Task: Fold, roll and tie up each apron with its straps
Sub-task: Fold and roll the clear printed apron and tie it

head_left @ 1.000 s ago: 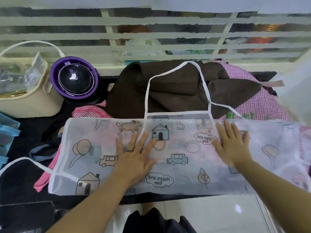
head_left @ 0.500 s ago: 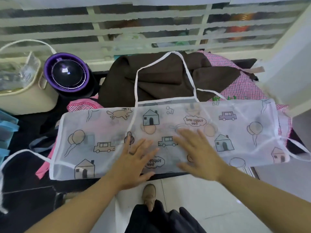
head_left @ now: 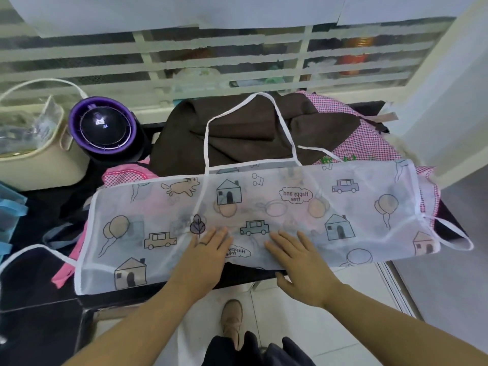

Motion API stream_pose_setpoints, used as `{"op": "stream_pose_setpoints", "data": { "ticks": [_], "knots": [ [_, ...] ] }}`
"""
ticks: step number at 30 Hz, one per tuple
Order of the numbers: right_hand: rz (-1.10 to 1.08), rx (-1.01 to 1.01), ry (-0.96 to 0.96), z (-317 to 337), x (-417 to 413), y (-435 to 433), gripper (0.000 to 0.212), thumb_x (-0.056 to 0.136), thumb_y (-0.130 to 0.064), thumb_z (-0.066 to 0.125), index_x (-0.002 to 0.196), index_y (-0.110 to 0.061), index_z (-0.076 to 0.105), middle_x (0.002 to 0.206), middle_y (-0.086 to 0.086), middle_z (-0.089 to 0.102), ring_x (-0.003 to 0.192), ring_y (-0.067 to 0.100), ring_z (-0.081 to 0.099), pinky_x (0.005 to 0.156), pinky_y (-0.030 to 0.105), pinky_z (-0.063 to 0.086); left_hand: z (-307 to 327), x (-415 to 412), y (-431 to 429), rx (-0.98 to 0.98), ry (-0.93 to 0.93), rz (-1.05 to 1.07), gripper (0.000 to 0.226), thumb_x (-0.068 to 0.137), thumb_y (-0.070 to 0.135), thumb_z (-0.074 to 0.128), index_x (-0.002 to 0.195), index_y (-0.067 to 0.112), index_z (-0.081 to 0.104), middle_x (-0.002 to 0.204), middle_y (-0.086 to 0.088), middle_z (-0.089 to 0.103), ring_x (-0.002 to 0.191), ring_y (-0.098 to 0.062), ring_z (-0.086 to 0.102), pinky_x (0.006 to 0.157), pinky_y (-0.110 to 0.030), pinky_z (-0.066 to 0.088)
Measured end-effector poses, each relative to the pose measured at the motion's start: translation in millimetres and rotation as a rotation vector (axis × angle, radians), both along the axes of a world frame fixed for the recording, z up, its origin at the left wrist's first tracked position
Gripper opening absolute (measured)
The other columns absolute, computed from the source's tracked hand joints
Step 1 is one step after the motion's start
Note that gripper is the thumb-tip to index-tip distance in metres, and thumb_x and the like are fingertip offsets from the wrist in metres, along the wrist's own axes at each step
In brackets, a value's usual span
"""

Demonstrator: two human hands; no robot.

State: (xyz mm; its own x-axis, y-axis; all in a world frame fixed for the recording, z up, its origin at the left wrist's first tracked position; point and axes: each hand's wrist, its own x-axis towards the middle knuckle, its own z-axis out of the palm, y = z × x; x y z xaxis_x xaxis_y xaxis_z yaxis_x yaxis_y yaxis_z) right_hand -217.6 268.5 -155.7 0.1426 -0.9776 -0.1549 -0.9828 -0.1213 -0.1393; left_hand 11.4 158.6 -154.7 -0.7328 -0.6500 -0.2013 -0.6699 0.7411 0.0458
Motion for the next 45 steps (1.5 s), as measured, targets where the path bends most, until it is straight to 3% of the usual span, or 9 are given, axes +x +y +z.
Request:
{"op": "stream_pose_setpoints", "data": {
  "ticks": [7,13,22,26,28,33,37,41,45],
  "knots": [
    [-0.157,-0.122,0.092,15,-25,-14,0.068,0.038,0.002,0.079,0.105,-0.008,0.071,0.11,0.009,0.07,0.1,0.029,0.068,0.088,0.049,0.052,55,-6,-21,0.241,-0.031,0.054,0.045,0.103,0.022,0.03,0.148,0.027,0.03,0.152,0.01,0.03,0.135,-0.014,0.036,0.106,-0.033,0.038],
    [-0.166,0.347,0.242,65,-39,-43,0.029,0.087,0.003,0.046,0.107,-0.014,0.059,0.115,0.011,0.059,0.094,0.031,0.06,0.074,0.03,0.044,49,6,-23,0.282,-0.143,0.032,0.037,0.097,0.015,0.039,0.131,0.021,0.053,0.138,0.006,0.044,0.117,-0.018,0.051,0.095,-0.038,0.045],
    [-0.139,0.761,0.207,97,-56,-97,0.027,0.087,0.003,0.054,0.113,0.001,0.06,0.104,0.008,0.06,0.097,0.026,0.057,0.069,0.026,0.046,78,46,-66,0.363,-0.381,0.292,0.015,0.092,0.013,0.046,0.093,0.012,0.061,0.082,0.002,0.052,0.082,-0.019,0.052,0.071,-0.027,0.04],
    [-0.081,0.918,0.306,99,-48,-129,0.015,0.087,0.004,0.053,0.078,-0.003,0.062,0.12,0.002,0.063,0.094,0.015,0.057,0.068,0.009,0.045,95,48,-90,0.487,-0.423,0.311,0.028,0.096,0.013,0.041,0.117,0.007,0.058,0.109,-0.009,0.059,0.089,-0.017,0.047,0.076,-0.023,0.035],
    [-0.054,0.991,0.35,99,-44,-133,0.028,0.09,0.004,0.048,0.066,-0.009,0.053,0.121,0.003,0.061,0.078,0.008,0.048,0.043,0.0,0.033,94,47,-95,0.573,-0.397,0.337,0.029,0.096,0.012,0.041,0.12,0.006,0.056,0.117,-0.013,0.058,0.089,-0.018,0.05,0.073,-0.024,0.037],
    [0.004,0.893,0.358,90,-44,-152,0.014,0.093,-0.005,0.047,0.088,-0.013,0.058,0.081,-0.002,0.053,0.059,0.006,0.039,0.047,0.013,0.032,79,60,-122,0.66,-0.324,0.539,0.025,0.091,0.014,0.044,0.066,0.018,0.046,0.07,0.002,0.046,0.063,-0.009,0.039,0.06,-0.023,0.033],
    [-0.168,0.981,0.298,90,-42,-162,0.009,0.09,-0.008,0.051,0.09,-0.009,0.06,0.081,-0.003,0.052,0.071,0.008,0.048,0.058,0.008,0.041,79,55,-134,0.689,-0.359,0.543,0.017,0.092,0.017,0.044,0.095,0.015,0.06,0.093,-0.006,0.058,0.084,-0.014,0.052,0.079,-0.029,0.04],
    [-0.096,0.75,0.282,100,-30,-171,0.036,0.079,-0.022,0.057,0.112,-0.01,0.061,0.095,0.002,0.062,0.089,0.021,0.062,0.072,0.03,0.053,77,49,-137,0.686,-0.401,0.519,0.033,0.096,0.018,0.039,0.12,0.007,0.059,0.124,-0.012,0.058,0.107,-0.021,0.055,0.083,-0.026,0.036],
    [0.091,0.512,0.297,95,19,-175,0.011,0.086,-0.025,0.052,0.094,-0.018,0.055,0.101,0.002,0.061,0.097,0.026,0.059,0.075,0.031,0.039,70,47,-143,0.697,-0.432,0.474,0.024,0.096,0.018,0.039,0.103,0.013,0.061,0.086,-0.004,0.057,0.071,-0.011,0.045,0.062,-0.022,0.034]
  ]
}}
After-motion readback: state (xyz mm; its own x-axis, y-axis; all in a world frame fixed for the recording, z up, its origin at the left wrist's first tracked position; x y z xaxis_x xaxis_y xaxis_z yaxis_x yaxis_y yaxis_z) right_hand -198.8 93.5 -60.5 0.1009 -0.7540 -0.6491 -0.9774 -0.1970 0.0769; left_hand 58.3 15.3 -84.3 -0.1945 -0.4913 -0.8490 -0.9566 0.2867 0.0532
